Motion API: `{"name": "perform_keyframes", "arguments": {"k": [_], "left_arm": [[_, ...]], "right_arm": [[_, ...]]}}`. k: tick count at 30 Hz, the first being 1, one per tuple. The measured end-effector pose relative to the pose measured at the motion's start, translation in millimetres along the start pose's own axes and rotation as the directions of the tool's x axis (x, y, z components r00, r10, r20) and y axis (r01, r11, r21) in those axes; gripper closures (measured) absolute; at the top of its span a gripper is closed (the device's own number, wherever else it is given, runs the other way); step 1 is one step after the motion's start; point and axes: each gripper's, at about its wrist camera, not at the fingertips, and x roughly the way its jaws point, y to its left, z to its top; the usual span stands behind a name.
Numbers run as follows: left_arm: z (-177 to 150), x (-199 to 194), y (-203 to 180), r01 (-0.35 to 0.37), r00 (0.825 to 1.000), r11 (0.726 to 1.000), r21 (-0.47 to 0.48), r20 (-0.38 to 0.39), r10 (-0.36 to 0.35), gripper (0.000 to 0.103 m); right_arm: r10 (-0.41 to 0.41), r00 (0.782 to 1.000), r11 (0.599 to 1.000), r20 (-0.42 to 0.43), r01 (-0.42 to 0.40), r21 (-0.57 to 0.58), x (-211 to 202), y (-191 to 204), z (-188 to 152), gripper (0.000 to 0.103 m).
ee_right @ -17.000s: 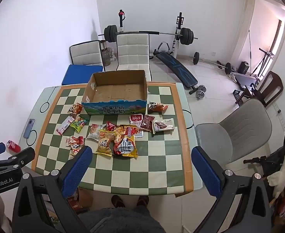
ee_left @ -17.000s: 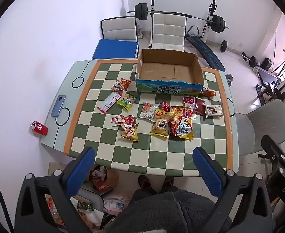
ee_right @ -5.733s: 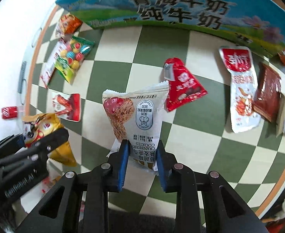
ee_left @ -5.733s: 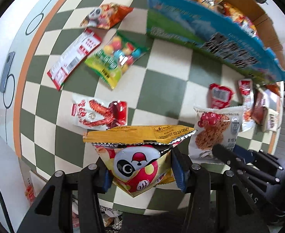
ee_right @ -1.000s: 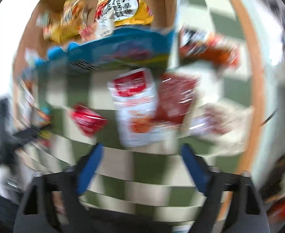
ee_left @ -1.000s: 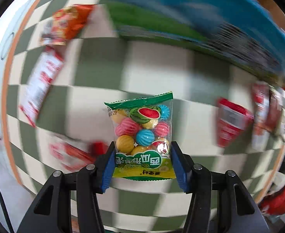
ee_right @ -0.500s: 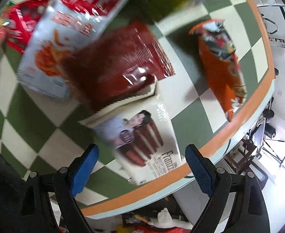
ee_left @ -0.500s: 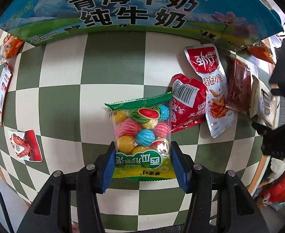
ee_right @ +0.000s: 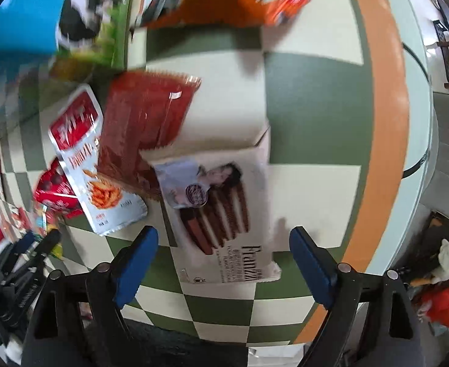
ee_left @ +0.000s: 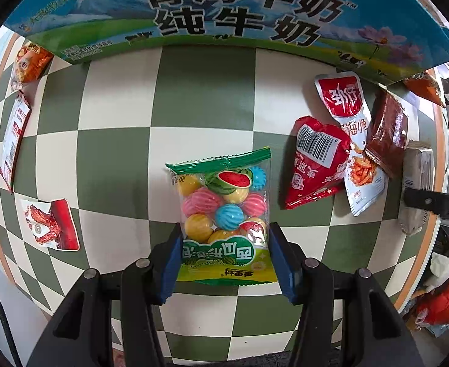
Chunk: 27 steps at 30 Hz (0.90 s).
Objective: Organize snacks
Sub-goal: 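Place the candy bag in the box with left tool while right tool places the chocolate box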
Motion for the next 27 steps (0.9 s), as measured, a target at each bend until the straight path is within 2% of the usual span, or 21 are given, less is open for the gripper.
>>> {"name": "perform_keyframes", "arguments": {"k": [1,3,7,11,13,16,18,20,23,24,27], "left_arm": [[0,-3,-1,-0.005,1.000,1.000,0.004,0.008,0.005,0.052],[1,-13,-4,-0.012,1.000,1.000,0.011,0.023,0.012,0.052],[-8,-35,-8,-0.021,0.998,1.000,0.017,0.062,0.020,0.053],[-16,-82,-2,0.002,0.993,1.000,0.014,0.114,-0.004,0.053],[-16,-108,1,0.022,0.988,1.000,0.012,0.149,-0.024,0.053],[-8,-154,4,0.055,0.974,0.998,0.023,0.217,-0.059,0.053],[9,-182,6,0.070,0.965,0.997,0.037,0.250,-0.077,0.053],[29,-204,8,0.071,0.956,0.996,0.045,0.282,-0.081,0.053],[65,-228,10,0.055,0.945,0.996,0.064,0.320,-0.073,0.053],[77,-233,11,0.048,0.943,0.996,0.069,0.325,-0.068,0.053],[113,-239,15,0.032,0.945,0.997,0.072,0.321,-0.053,0.053]], "right_arm": [[-0.019,1.000,1.000,0.010,0.019,0.003,1,1,-1,0.018],[-0.042,0.998,0.999,0.044,0.042,0.017,5,8,-12,0.038],[-0.002,0.994,0.997,0.110,-0.006,0.073,-4,2,-28,0.040],[0.119,0.979,0.987,0.165,-0.135,0.091,-32,-1,-52,0.040],[0.187,0.963,0.976,0.193,-0.204,0.073,-53,4,-64,0.040],[0.274,0.927,0.958,0.255,-0.288,0.017,-99,16,-80,0.040],[0.316,0.899,0.946,0.303,-0.322,-0.031,-131,29,-89,0.040],[0.355,0.869,0.933,0.343,-0.354,-0.070,-162,49,-83,0.040],[0.381,0.837,0.923,0.394,-0.367,-0.114,-200,85,-76,0.040],[0.375,0.831,0.926,0.411,-0.357,-0.124,-211,96,-75,0.040],[0.341,0.823,0.939,0.454,-0.319,-0.128,-229,112,-43,0.040]]}}
